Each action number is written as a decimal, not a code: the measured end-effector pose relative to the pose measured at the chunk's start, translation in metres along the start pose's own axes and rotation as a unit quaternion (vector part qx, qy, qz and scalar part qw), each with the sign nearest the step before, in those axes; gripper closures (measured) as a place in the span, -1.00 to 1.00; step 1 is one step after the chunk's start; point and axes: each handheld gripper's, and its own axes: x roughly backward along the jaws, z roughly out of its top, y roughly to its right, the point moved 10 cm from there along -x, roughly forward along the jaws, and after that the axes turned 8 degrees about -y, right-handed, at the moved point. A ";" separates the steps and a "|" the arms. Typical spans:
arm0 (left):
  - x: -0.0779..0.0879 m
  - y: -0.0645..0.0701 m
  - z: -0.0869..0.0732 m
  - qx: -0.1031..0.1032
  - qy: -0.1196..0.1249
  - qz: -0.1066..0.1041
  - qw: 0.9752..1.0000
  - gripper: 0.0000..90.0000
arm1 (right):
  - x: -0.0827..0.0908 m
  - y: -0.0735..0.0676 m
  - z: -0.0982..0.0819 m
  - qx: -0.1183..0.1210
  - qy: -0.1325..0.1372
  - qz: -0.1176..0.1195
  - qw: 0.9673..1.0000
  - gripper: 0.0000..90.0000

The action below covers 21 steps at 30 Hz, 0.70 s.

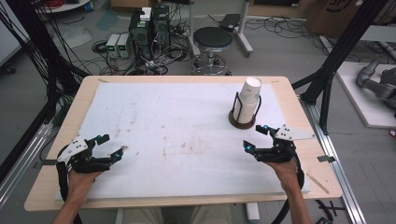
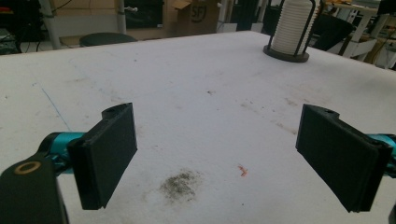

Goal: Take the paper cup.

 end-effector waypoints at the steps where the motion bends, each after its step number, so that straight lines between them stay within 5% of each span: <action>1: 0.000 0.000 0.000 0.000 0.000 -0.001 1.000 -0.73 | 0.000 0.000 0.000 0.000 0.000 0.000 1.000 -0.61; 21: 0.000 0.000 0.000 0.001 0.002 -0.004 1.000 -0.73 | 0.020 0.046 0.071 0.020 -0.024 -0.013 0.999 -0.67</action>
